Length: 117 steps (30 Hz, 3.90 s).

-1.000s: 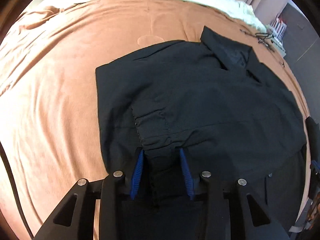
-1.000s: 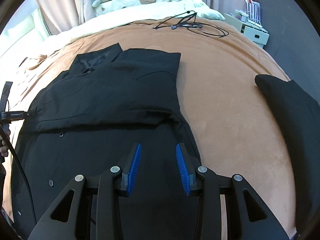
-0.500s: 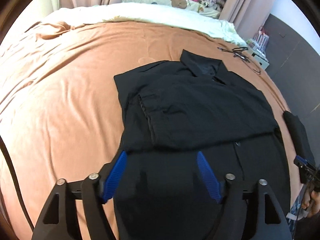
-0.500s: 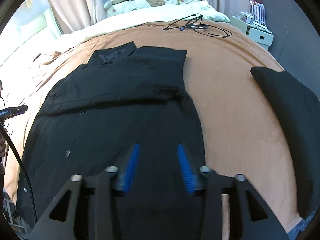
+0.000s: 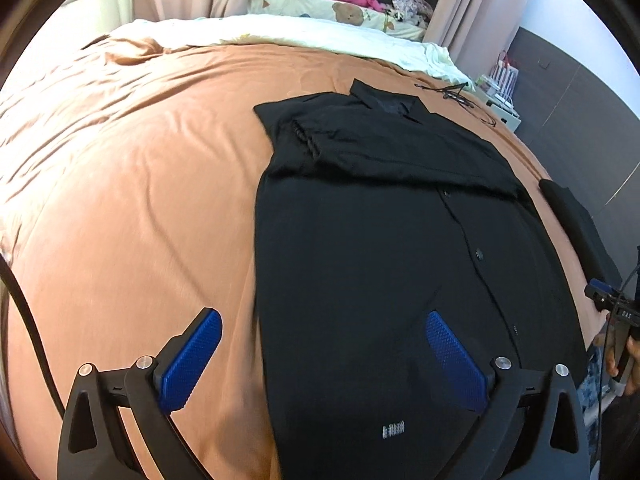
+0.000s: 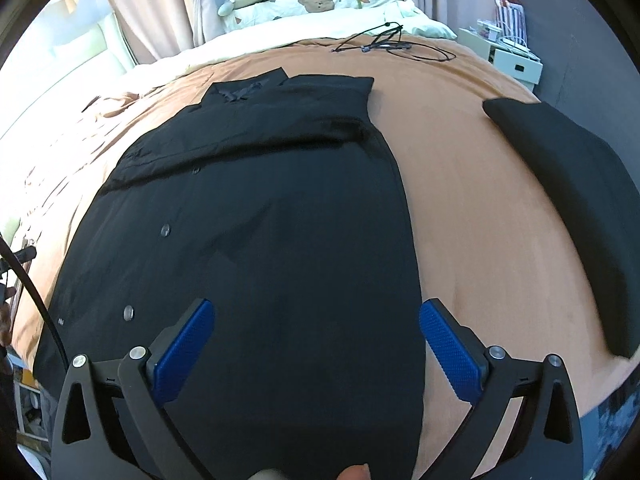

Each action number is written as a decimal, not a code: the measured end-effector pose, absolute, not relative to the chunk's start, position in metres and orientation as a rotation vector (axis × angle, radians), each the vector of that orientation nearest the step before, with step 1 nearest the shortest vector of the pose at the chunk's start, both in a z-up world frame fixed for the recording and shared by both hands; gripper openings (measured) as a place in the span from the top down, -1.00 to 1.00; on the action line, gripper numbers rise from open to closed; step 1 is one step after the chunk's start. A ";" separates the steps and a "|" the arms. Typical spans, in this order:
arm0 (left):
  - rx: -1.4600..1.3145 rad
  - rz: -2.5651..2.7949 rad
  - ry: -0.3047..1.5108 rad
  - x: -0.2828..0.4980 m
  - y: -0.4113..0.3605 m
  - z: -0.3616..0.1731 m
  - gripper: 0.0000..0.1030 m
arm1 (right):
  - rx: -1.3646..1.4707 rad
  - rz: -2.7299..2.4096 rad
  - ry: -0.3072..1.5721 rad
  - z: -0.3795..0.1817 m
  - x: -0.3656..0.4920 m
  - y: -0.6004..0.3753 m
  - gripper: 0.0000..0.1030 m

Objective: Fold large clothes
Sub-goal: 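Open the left gripper and withdraw it from the shirt, then move both grippers to the shirt hem and close them on it, then lift the hem with both grippers and fold it over toward the collar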

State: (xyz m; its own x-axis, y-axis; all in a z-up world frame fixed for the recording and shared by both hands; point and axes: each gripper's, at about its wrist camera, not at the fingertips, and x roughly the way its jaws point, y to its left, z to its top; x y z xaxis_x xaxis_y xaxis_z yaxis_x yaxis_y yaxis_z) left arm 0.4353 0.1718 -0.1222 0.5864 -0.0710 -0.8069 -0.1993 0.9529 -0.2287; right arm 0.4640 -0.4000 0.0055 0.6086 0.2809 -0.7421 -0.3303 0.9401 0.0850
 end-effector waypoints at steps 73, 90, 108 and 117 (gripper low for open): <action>-0.680 -0.077 0.888 0.255 0.176 -0.131 0.96 | 0.581 0.632 0.685 -0.064 0.345 -0.531 0.97; -0.657 -0.031 0.742 0.137 0.156 -0.047 0.96 | 0.459 0.738 0.630 -0.042 0.257 -0.566 0.97; -0.595 0.005 0.712 0.106 0.135 -0.056 0.95 | 0.385 0.710 0.635 -0.038 0.272 -0.571 0.97; -0.567 0.036 0.656 0.165 0.161 -0.025 0.95 | 0.379 0.720 0.571 0.009 0.324 -0.550 0.97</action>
